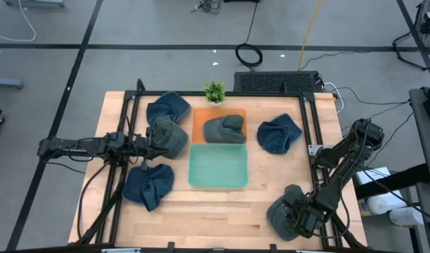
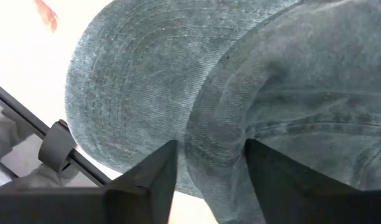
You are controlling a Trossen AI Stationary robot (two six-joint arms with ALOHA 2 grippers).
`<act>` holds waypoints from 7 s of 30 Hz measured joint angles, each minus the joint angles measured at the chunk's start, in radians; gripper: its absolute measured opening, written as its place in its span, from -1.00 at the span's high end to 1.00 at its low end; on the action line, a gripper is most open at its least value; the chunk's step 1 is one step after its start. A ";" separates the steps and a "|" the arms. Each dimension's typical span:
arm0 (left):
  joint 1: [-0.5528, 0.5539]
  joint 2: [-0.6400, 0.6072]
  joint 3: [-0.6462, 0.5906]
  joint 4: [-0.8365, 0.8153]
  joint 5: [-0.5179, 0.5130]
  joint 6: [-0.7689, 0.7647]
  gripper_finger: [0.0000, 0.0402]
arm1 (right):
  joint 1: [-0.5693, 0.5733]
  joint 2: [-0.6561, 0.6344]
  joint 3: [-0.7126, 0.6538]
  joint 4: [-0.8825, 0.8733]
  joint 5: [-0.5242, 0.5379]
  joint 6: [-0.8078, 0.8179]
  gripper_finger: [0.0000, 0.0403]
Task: Pick & Place hat
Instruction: Put the right gray cap into the orange bin
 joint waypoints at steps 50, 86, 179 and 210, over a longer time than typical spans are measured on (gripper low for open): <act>0.000 0.000 0.000 0.000 0.000 0.000 0.81 | -0.158 -0.052 0.311 -0.385 -0.051 -0.139 1.00; 0.000 0.000 0.000 0.000 0.000 0.000 0.81 | -0.271 -0.039 0.776 -0.692 -0.025 -0.211 1.00; 0.000 0.000 0.000 0.000 0.000 0.000 0.81 | -1.312 0.480 0.908 -0.139 -0.049 -0.816 1.00; 0.000 0.000 0.000 0.000 0.000 0.000 0.81 | -1.318 0.566 0.719 0.126 -0.158 -0.816 0.90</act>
